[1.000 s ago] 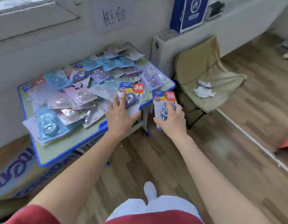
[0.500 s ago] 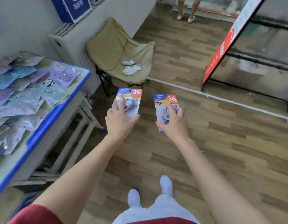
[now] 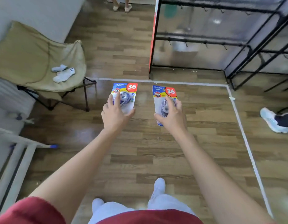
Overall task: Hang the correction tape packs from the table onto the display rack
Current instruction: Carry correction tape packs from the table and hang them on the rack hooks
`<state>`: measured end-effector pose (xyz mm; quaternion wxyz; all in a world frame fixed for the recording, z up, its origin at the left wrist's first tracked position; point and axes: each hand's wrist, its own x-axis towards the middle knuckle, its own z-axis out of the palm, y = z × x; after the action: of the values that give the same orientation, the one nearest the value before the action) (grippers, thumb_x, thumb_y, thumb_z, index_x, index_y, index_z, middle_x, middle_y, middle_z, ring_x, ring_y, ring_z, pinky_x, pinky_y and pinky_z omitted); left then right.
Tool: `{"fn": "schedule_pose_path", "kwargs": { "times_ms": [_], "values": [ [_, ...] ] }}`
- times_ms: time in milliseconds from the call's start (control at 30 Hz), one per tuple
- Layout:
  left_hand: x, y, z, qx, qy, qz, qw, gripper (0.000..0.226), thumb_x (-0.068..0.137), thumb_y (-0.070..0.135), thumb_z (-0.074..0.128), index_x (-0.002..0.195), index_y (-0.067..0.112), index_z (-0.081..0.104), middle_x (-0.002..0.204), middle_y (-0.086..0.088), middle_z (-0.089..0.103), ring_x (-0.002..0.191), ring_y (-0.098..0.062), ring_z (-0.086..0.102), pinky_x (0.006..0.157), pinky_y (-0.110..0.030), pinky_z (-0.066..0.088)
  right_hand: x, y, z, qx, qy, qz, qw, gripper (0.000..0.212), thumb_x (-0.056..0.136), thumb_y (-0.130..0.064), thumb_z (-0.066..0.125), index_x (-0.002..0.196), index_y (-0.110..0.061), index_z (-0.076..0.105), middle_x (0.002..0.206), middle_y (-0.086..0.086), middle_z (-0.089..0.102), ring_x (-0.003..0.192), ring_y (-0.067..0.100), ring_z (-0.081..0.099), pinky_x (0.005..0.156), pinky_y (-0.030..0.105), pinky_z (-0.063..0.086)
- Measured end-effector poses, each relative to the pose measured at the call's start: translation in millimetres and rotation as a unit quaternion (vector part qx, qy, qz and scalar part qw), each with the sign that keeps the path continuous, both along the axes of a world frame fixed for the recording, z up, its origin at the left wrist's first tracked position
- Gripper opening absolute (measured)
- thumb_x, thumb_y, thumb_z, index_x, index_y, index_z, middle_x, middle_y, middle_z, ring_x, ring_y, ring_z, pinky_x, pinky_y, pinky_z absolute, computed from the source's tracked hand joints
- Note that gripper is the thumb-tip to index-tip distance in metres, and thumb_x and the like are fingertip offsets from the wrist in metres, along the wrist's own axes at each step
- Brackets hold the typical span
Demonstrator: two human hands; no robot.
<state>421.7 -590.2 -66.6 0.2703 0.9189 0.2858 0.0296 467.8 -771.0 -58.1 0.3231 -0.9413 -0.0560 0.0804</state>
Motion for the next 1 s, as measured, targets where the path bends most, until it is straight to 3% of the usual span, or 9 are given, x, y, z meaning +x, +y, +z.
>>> {"fn": "schedule_pose_path", "kwargs": {
  "times_ms": [167,367,1000],
  "values": [
    [71.2,-92.0,-3.9,-0.026,-0.012,-0.030,0.999,0.084,0.082,0.048,0.066,0.151,0.029,0.021,0.157,-0.004,0.019,0.133,-0.035,0.033,0.107,-0.042,0.029,59.9,-96.6,1.4,-0.006,-0.014,-0.039,0.999,0.078,0.078,-0.034,0.071,0.145,-0.022,0.033,0.145,0.012,0.029,0.132,0.029,0.032,0.106,0.039,0.032],
    [158.5,-163.8,-3.1,-0.028,-0.036,-0.075,0.996,0.084,0.081,0.047,0.067,0.150,0.028,0.024,0.156,-0.003,0.021,0.132,-0.034,0.033,0.108,-0.043,0.030,130.5,-172.1,1.8,-0.006,-0.023,-0.094,0.995,0.078,0.078,-0.033,0.071,0.145,-0.022,0.032,0.142,0.011,0.031,0.130,0.027,0.034,0.102,0.040,0.037],
    [538.2,-262.2,52.4,-0.014,-0.149,-0.091,0.985,0.082,0.081,0.047,0.065,0.149,0.030,0.024,0.156,-0.003,0.021,0.130,-0.035,0.034,0.105,-0.043,0.028,489.0,-281.6,48.5,-0.008,-0.120,-0.116,0.986,0.081,0.076,-0.033,0.073,0.145,-0.020,0.032,0.141,0.014,0.032,0.126,0.033,0.036,0.105,0.039,0.032]
  ]
}}
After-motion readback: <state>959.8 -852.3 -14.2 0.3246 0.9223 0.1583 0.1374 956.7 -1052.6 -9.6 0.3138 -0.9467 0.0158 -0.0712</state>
